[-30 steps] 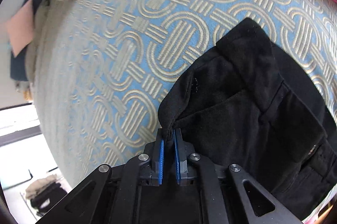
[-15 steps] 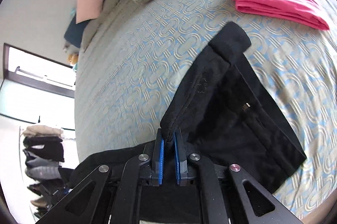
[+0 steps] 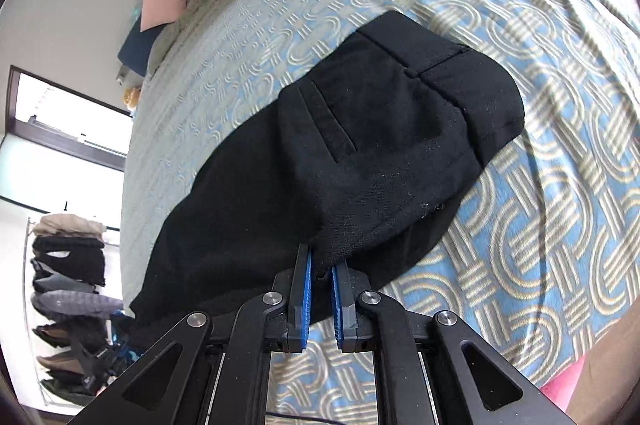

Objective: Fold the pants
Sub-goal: 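Lift the hems with both grippers and carry them toward the waistband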

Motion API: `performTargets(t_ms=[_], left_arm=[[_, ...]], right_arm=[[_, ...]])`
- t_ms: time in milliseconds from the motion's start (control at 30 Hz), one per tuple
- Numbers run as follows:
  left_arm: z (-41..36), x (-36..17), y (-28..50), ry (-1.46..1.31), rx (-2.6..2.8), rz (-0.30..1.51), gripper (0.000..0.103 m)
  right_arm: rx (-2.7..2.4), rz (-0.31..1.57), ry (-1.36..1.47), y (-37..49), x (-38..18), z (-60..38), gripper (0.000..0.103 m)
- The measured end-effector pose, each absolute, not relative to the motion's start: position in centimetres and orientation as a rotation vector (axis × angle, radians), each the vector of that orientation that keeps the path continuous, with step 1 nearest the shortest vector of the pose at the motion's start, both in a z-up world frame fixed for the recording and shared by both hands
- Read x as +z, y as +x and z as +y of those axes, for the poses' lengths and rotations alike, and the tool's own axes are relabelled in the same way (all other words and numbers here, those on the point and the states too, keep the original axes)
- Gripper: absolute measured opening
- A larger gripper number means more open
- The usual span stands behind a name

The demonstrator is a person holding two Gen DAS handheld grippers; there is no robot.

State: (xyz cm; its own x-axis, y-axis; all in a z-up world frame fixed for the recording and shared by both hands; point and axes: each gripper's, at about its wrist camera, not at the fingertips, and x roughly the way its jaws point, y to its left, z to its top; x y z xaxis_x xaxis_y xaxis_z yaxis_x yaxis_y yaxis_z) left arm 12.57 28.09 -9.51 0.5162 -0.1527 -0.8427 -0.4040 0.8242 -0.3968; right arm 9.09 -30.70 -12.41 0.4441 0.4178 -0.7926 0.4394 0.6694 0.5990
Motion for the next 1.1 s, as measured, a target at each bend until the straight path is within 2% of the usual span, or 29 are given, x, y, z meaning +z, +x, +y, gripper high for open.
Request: performTargets(t_ms=[167, 300, 400, 567, 600, 667, 700, 733, 800, 1000, 1100], left_arm=[[28.9, -10.6, 11.3, -0.607, 0.176, 1.026, 0.02], [30.4, -10.9, 10.5, -0.681, 0.238, 0.997, 0.056], [32.0, -11.4, 10.1, -0.795, 0.273, 0.962, 0.058], [33.2, -12.2, 10.8, -0.854, 0.33, 0.975, 0.059], [33.3, -12.5, 10.9, -0.86, 0.339, 0.974, 0.059], [33.3, -12.6, 11.4, -0.855, 0.322, 0.978, 0.016], [33.0, -12.5, 12.2, -0.83, 0.3, 1.008, 0.004], [32.8, -12.1, 12.4, -0.817, 0.297, 1.002, 0.004], [32.3, -10.5, 13.2, -0.792, 0.269, 0.97, 0.004], [32.4, -2.1, 16.6, -0.803, 0.16, 0.799, 0.003], [33.4, 0.7, 15.2, -0.808, 0.103, 0.619, 0.003]], right_arm=[[-0.026, 1.175, 0.853, 7.8, -13.4, -30.6, 0.011], [-0.028, 1.187, 0.855, 7.6, -14.2, -30.3, 0.02], [-0.032, 1.182, 0.897, 7.2, -15.0, -31.1, 0.03], [-0.058, 1.177, 0.927, 7.4, -15.4, -32.3, 0.032], [-0.062, 1.177, 0.929, 7.5, -15.5, -32.5, 0.032], [-0.084, 1.178, 0.939, 7.7, -15.9, -32.6, 0.032], [-0.093, 1.18, 0.948, 7.8, -16.1, -32.7, 0.031], [-0.107, 1.182, 0.96, 7.9, -16.4, -32.8, 0.029], [-0.157, 1.18, 0.984, 7.9, -16.8, -33.2, 0.008], [-0.171, 1.057, 0.918, 8.9, -12.7, -33.7, 0.005], [-0.145, 0.953, 0.926, 8.8, -10.0, -34.6, 0.005]])
